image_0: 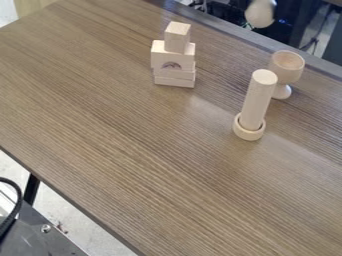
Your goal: Put the round ball in the right table
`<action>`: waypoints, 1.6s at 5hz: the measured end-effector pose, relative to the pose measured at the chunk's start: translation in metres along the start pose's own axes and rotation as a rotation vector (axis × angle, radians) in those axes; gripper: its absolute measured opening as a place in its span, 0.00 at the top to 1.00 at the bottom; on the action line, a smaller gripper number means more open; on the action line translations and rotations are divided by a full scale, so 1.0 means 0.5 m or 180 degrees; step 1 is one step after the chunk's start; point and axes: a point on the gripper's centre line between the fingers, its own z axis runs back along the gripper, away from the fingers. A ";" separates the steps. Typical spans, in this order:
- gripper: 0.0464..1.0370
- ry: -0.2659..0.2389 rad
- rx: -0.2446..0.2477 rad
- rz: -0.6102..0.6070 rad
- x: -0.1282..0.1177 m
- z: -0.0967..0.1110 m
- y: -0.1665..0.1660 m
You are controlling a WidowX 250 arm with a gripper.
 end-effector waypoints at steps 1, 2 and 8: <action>0.31 -0.0011 -0.0017 0.0033 0.006 -0.018 0.012; 0.31 0.0043 -0.0016 0.0061 -0.002 -0.055 0.028; 0.31 0.0202 0.0000 0.0137 -0.064 -0.163 0.037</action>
